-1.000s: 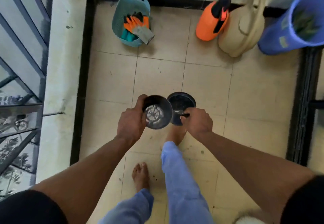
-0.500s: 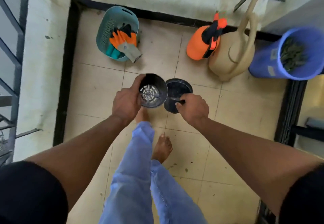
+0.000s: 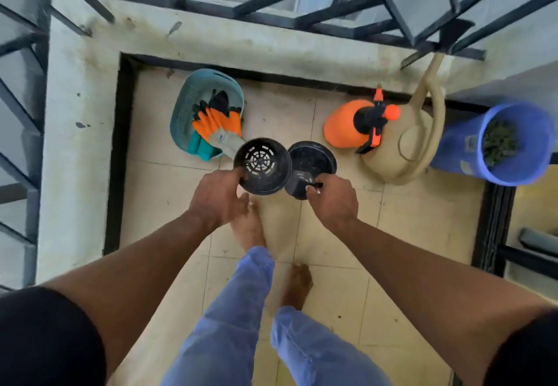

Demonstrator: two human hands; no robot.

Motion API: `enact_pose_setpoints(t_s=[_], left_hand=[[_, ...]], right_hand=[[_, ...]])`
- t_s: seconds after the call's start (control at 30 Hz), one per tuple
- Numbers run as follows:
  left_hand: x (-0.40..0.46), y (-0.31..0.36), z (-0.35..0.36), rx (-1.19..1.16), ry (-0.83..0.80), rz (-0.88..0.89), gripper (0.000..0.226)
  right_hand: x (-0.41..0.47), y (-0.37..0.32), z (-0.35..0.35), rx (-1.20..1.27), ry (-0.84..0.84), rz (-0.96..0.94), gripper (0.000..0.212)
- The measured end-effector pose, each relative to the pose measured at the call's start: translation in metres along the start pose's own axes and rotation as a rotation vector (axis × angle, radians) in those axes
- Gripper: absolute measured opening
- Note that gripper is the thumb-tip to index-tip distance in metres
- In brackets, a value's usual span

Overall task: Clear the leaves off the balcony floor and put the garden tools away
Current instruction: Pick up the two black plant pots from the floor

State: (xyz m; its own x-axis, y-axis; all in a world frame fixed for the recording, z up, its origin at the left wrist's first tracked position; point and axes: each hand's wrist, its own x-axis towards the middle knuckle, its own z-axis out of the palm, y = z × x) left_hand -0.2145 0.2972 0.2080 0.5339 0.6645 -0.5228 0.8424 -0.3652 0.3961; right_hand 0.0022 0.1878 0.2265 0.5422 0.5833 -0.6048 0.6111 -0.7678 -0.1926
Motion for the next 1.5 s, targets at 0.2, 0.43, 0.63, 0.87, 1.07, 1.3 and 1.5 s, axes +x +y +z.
enact_pose_setpoints(t_s=[0.2,0.43,0.63,0.87,1.07,1.3,1.5], left_hand=[[0.048,-0.014,0.006,-0.099,0.118,0.027,0.022],[0.090,-0.002,0.034,-0.190,0.235,-0.136,0.023],[0.136,0.013,0.069,-0.325,0.324,-0.298,0.027],[0.188,0.033,0.105,-0.367,0.338,-0.398,0.026],[0.217,0.030,0.112,-0.337,0.346,-0.457,0.023],[0.230,0.026,0.118,-0.372,0.357,-0.488,0.039],[0.230,0.019,0.123,-0.484,0.273,-0.501,0.046]], right_hand=[[0.051,-0.013,0.012,0.048,0.057,0.007,0.027],[0.108,-0.020,0.026,0.187,0.113,0.058,0.021],[0.156,-0.024,0.049,0.333,0.125,0.186,0.013],[0.198,-0.019,0.069,0.392,0.133,0.269,0.013],[0.220,-0.022,0.077,0.499,0.131,0.283,0.022],[0.235,-0.027,0.078,0.494,0.121,0.238,0.040],[0.237,-0.025,0.078,0.451,0.124,0.223,0.033]])
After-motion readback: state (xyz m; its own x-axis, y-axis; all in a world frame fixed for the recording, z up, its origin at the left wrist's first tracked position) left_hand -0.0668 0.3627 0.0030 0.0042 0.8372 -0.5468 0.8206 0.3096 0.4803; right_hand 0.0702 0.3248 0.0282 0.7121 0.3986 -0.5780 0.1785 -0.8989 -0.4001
